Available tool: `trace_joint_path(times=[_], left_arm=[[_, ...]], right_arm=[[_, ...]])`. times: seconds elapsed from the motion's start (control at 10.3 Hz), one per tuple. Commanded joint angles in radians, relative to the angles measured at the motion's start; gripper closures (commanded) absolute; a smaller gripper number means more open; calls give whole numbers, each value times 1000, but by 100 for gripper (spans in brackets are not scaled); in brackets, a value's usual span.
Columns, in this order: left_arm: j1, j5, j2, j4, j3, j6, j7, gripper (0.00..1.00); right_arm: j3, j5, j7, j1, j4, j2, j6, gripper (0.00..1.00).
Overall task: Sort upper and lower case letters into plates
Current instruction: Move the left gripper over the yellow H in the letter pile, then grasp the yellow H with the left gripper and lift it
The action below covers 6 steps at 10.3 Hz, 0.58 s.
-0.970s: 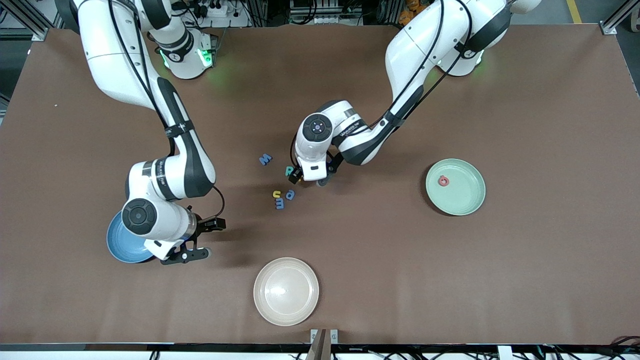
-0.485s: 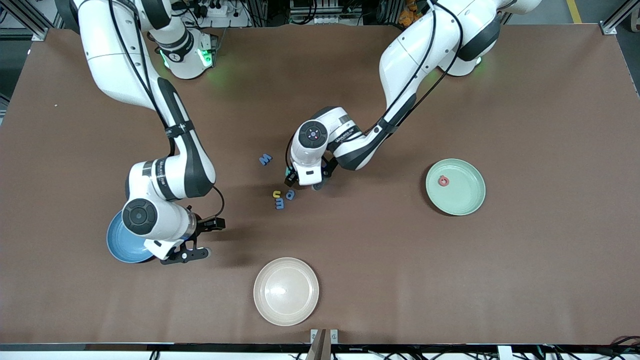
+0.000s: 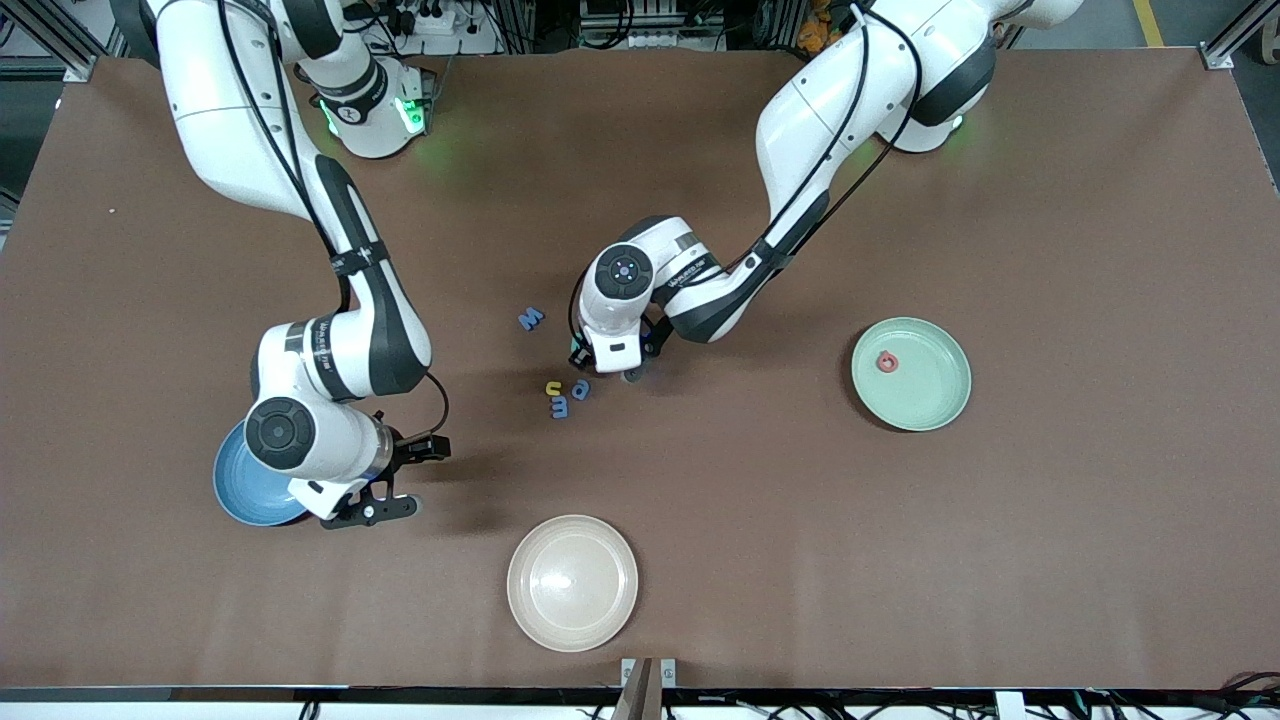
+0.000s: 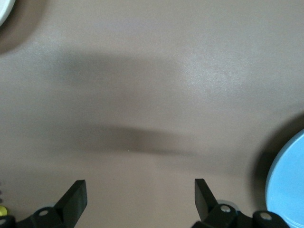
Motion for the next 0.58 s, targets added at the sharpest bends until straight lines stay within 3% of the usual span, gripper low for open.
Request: trace_joint_path(times=[0.0,0.48], left_arm=[[-11,-23,21,27,21,-4,8,35],[-4,-24,15,25,30,-7,10,35]], right_arm=[[-1,-12,2,6,-20,-17,-2,0],[2,-9,64,51,-15,-17,7,0]])
